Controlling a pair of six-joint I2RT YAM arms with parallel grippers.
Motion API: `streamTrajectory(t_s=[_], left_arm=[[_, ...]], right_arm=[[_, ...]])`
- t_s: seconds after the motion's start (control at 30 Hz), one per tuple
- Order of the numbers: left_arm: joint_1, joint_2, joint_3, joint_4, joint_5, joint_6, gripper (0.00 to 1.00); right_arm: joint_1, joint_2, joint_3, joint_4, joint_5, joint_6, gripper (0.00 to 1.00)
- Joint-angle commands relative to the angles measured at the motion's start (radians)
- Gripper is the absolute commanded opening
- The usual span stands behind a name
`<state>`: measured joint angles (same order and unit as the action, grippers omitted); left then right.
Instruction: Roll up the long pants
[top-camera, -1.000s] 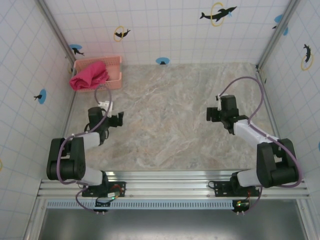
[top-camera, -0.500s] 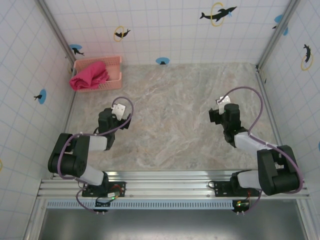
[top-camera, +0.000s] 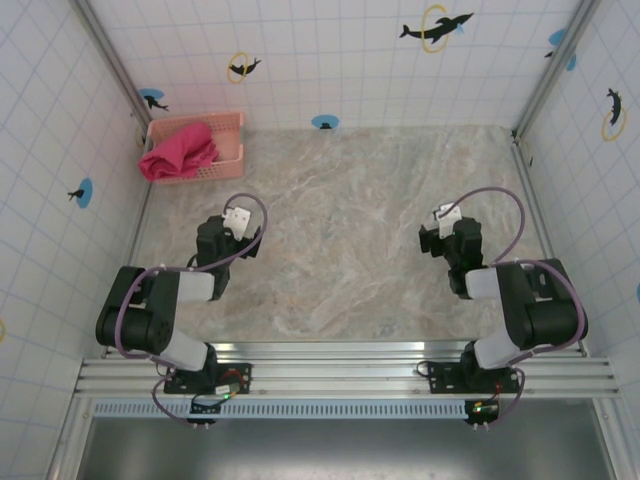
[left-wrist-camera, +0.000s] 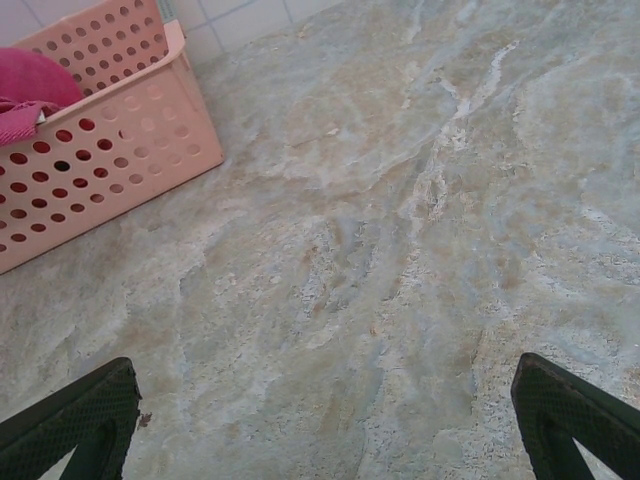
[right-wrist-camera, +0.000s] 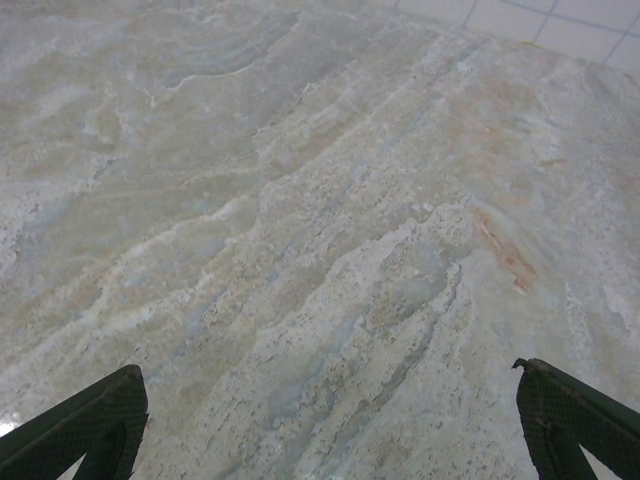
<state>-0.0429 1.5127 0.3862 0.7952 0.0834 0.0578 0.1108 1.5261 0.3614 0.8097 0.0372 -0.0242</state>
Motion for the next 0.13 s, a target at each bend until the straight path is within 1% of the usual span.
streamTrajectory(t_s=[0.0, 0.1], left_arm=[[0.005, 0.004, 0.023, 0.019, -0.007, 0.029, 0.98], [0.005, 0.002, 0.023, 0.018, -0.005, 0.03, 0.98]], right_arm=[[-0.004, -0.009, 0.028, 0.034, -0.023, 0.01, 0.98], [-0.004, -0.006, 0.032, 0.033, -0.011, 0.013, 0.98]])
